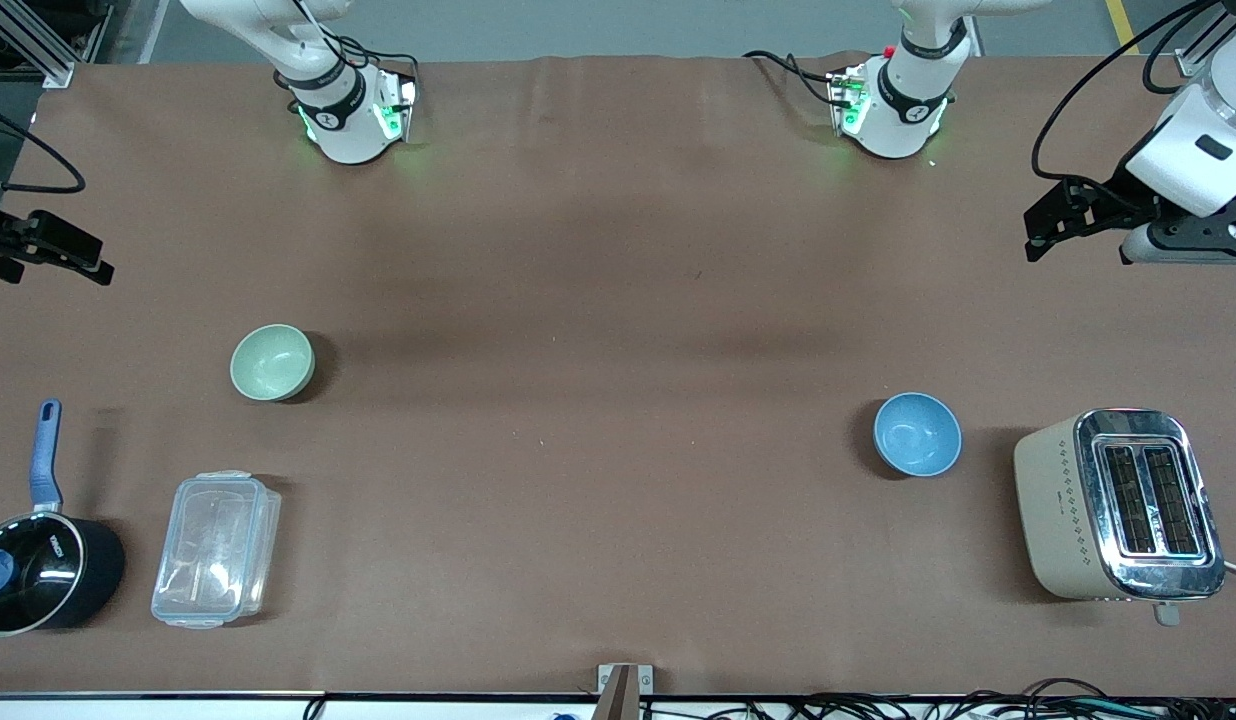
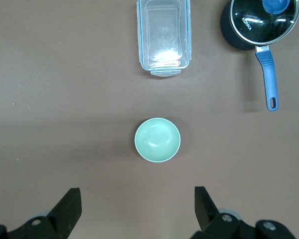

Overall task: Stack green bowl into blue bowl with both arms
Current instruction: 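Reach the left gripper to the blue bowl while the right gripper reaches the green bowl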

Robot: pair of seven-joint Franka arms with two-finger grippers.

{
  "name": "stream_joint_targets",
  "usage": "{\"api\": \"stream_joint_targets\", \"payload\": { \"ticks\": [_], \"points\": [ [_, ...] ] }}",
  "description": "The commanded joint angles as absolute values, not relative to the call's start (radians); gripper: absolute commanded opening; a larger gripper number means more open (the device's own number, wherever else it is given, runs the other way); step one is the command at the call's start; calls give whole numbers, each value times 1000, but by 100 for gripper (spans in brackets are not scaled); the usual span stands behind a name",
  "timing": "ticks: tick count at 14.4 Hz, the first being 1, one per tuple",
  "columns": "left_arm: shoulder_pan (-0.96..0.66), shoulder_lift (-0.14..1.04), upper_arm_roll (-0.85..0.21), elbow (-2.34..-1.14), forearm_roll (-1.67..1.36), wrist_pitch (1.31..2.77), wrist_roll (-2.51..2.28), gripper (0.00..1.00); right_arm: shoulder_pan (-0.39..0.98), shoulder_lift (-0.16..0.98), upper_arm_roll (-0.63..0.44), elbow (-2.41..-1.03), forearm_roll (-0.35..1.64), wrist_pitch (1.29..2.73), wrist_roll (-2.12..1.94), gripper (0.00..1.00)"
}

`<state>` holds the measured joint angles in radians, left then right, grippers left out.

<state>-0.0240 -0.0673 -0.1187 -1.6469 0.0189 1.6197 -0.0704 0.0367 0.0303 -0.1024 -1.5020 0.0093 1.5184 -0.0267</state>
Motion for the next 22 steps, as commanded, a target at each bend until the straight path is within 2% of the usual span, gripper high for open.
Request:
{"api": "stream_joint_targets", "payload": {
  "ticks": [1, 3, 5, 7, 10, 12, 14, 15, 19, 22],
  "points": [
    [-25, -57, -117, -1620, 6, 1605, -63, 100, 37, 21, -104, -1513, 3, 1519, -37, 100],
    [-23, -31, -117, -1591, 6, 1565, -67, 100, 22, 21, -98, -1514, 3, 1520, -37, 100],
    [-21, 62, -115, -1539, 8, 1526, -61, 100, -3, 21, -81, -1514, 5, 1519, -37, 100],
    [-20, 145, -115, -1557, 17, 1532, -74, 100, -31, 21, -49, -1514, 5, 1519, -37, 100],
    [-15, 251, -115, -1607, 35, 1679, -83, 100, -28, 21, -46, -1514, 5, 1519, -37, 100],
    [14, 296, -115, -1695, 46, 1843, -83, 100, -28, 23, -46, -1522, 5, 1519, -40, 100],
    [58, 352, -117, -1762, 46, 2016, -81, 100, -26, 21, -48, -1593, 5, 1560, -57, 100],
    [63, 386, -117, -1772, 46, 2072, -80, 100, -29, 21, -51, -1659, 5, 1609, -92, 100],
    [57, 475, -115, -1769, 46, 2155, -75, 100, -37, 6, -57, -1984, 6, 1963, -178, 100],
    [58, 544, -115, -1763, 48, 2216, -65, 100, -46, 15, -115, -2207, 5, 2253, -300, 100]
  ]
}}
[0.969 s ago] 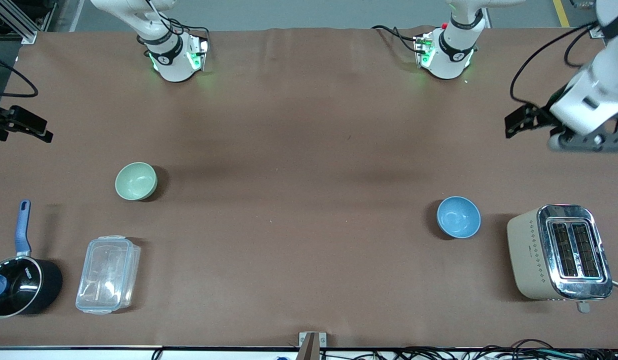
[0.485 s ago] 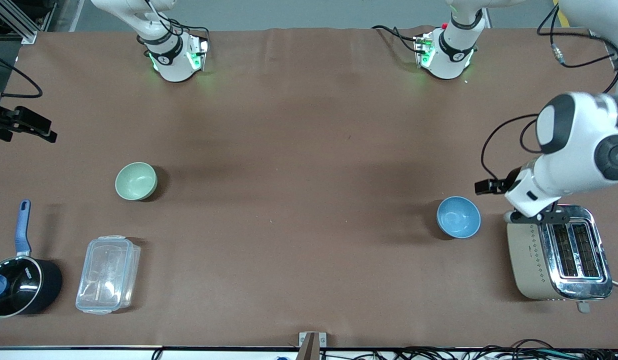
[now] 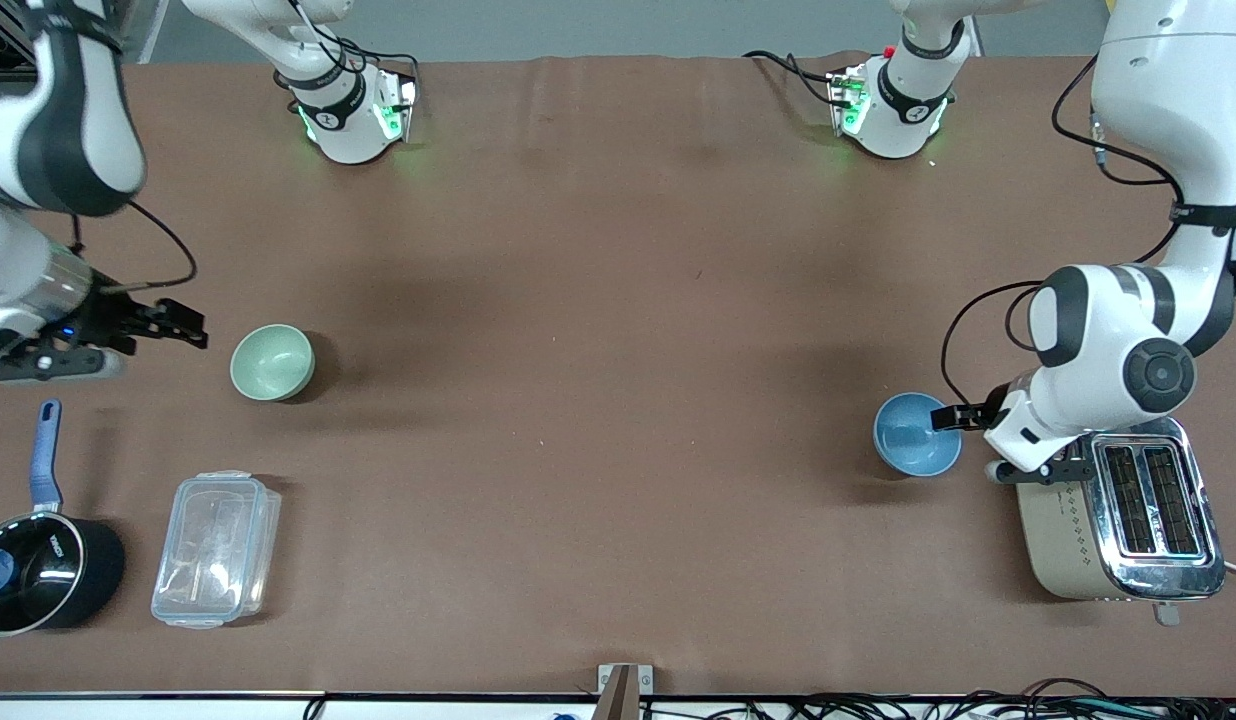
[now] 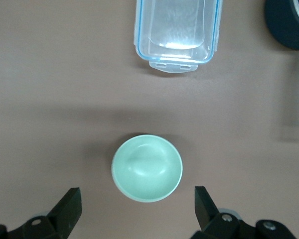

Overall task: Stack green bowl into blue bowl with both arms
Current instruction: 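Grasp the blue bowl with the left gripper while the right gripper grasps the green bowl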

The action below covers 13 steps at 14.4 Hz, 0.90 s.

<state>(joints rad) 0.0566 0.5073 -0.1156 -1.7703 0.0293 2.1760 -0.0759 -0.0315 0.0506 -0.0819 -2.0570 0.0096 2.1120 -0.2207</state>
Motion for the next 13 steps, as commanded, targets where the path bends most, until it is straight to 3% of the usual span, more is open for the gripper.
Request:
{"api": "stream_joint_targets", "payload": {
  "ticks": [1, 4, 9, 13],
  "points": [
    [60, 564, -115, -1764, 48, 2236, -64, 100, -48, 35, -126, -2244, 5, 2319, -308, 100],
    [69, 600, -115, -1769, 48, 2278, -63, 87, -48, 112, -153, -2333, 5, 2487, -334, 100],
    [67, 612, -117, -1764, 44, 2278, -86, 29, -61, 235, -156, -2387, 6, 2673, -334, 98],
    [63, 611, -124, -1761, 31, 2269, -91, 4, -69, 261, -156, -2416, 8, 2717, -333, 78]
  ]
}}
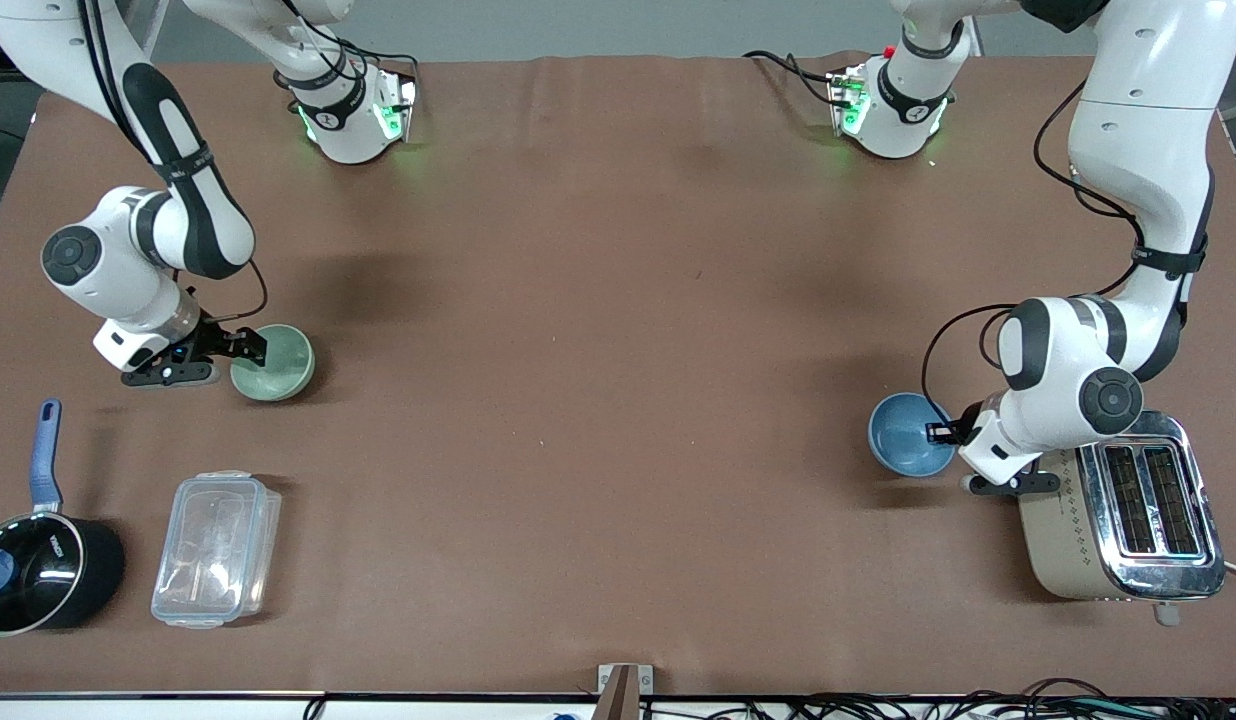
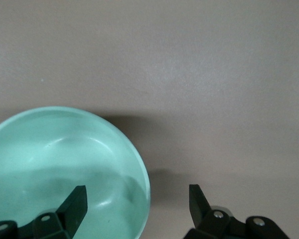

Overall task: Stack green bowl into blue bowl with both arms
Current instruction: 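Grasp the blue bowl with the left gripper while the right gripper grasps the green bowl, then slide the blue bowl with the left gripper toward the green bowl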

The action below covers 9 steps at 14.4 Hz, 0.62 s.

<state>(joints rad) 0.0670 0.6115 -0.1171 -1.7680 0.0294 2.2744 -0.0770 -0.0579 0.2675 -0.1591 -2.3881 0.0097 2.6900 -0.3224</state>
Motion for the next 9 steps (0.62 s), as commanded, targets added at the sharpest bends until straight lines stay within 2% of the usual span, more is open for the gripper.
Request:
{"api": "stream_joint_targets", "payload": {
  "ticks": [1, 3, 5, 6, 7, 9],
  "points": [
    [60, 609, -126, -1761, 31, 2267, -97, 0, -69, 262, -156, -2416, 9, 2720, -331, 73],
    [63, 601, -132, -1759, 29, 2266, -112, 0, -67, 267, -156, -2416, 38, 2720, -330, 57],
    [66, 595, -178, -1759, 9, 2263, -176, 0, -64, 268, -156, -2416, 49, 2720, -330, 35],
    [69, 583, -214, -1759, 2, 2260, -233, 0, -66, 268, -156, -2416, 49, 2720, -330, 16],
    [66, 574, -248, -1758, -8, 2241, -298, 0, -67, 270, -156, -2413, 52, 2720, -324, 2],
    [63, 571, -354, -1743, -14, 2211, -453, 0, -66, 275, -156, -2407, 71, 2712, -321, 0]
  ]
}}
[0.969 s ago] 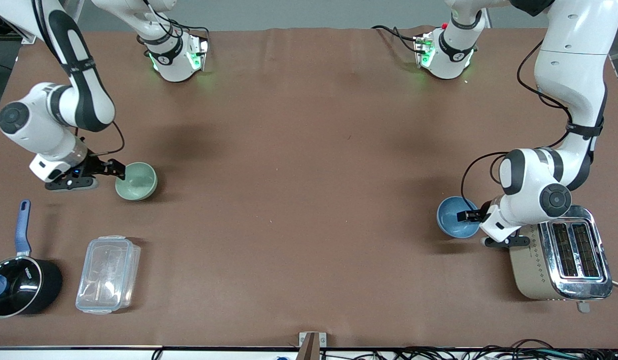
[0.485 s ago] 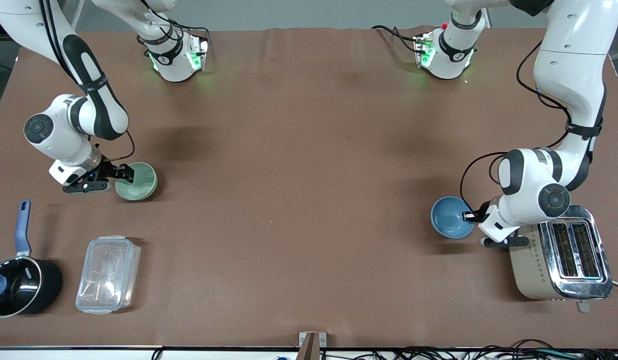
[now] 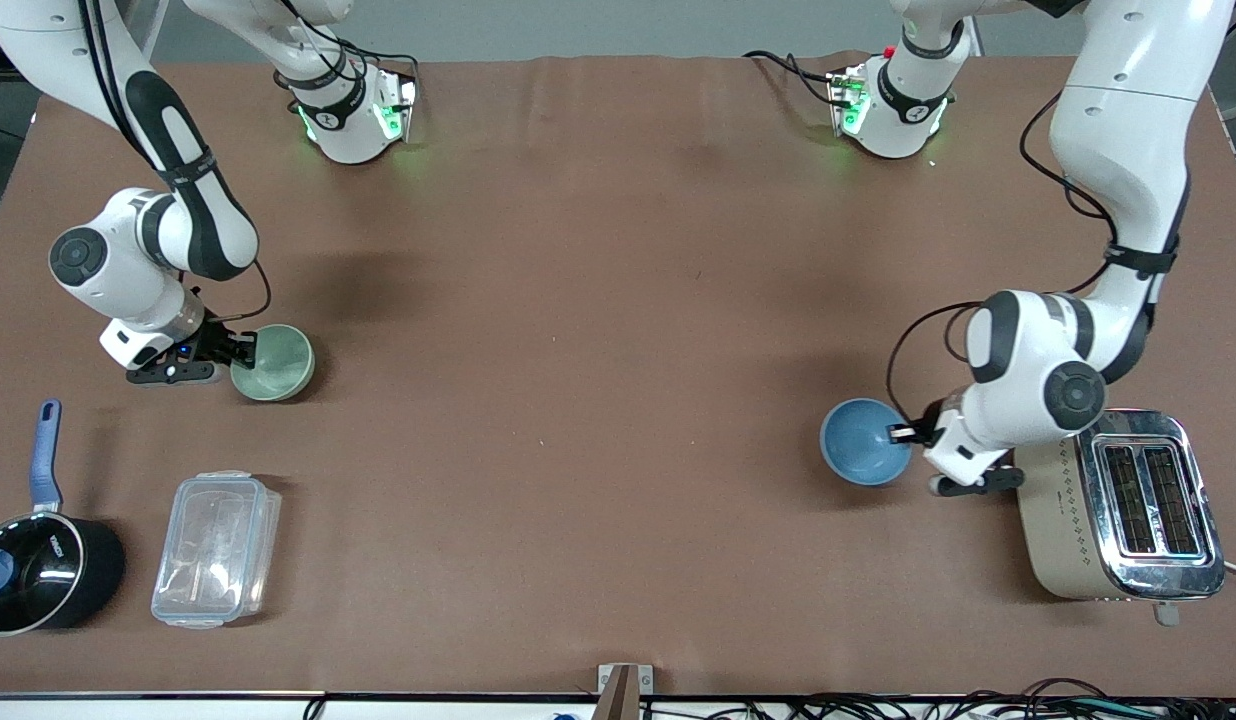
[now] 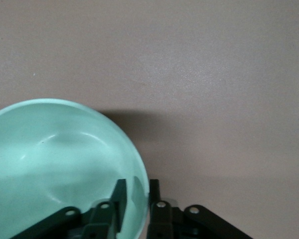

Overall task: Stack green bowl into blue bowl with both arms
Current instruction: 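Slide the blue bowl with the left gripper toward the green bowl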

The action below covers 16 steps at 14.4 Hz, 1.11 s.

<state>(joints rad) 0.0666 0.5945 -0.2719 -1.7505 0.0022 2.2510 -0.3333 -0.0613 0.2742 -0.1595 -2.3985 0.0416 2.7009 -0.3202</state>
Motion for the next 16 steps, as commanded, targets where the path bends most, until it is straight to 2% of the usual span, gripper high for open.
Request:
{"api": "stream_joint_targets", "payload": {
  "ticks": [1, 3, 6, 10, 13, 14, 15, 16],
  "points": [
    [52, 574, -397, -1738, -15, 2209, -503, 1, -64, 275, -156, -2393, 71, 2698, -319, 0],
    [-9, 587, -432, -1712, -12, 2210, -618, 1, -64, 253, -156, -2361, 71, 2599, -319, 0],
    [-203, 650, -430, -1651, -12, 2243, -802, 1, -60, 183, -155, -2252, 71, 2371, -321, 0],
    [-372, 736, -417, -1621, 12, 2411, -992, 1, -34, 169, -144, -2045, 167, 2075, -318, 0],
    [-413, 775, -416, -1623, 14, 2493, -1015, 2, -25, 169, -77, -1951, 199, 1974, -189, 0],
    [-419, 781, -416, -1623, 15, 2493, -1015, 7, -25, 166, -36, -1945, 199, 1974, -128, 0],
    [-419, 791, -416, -1623, 15, 2493, -1015, 18, -23, 164, 6, -1945, 199, 1977, -61, 0],
    [-419, 799, -416, -1621, 14, 2494, -1015, 37, -23, 163, 46, -1945, 199, 1980, -1, 0]
  ]
}}
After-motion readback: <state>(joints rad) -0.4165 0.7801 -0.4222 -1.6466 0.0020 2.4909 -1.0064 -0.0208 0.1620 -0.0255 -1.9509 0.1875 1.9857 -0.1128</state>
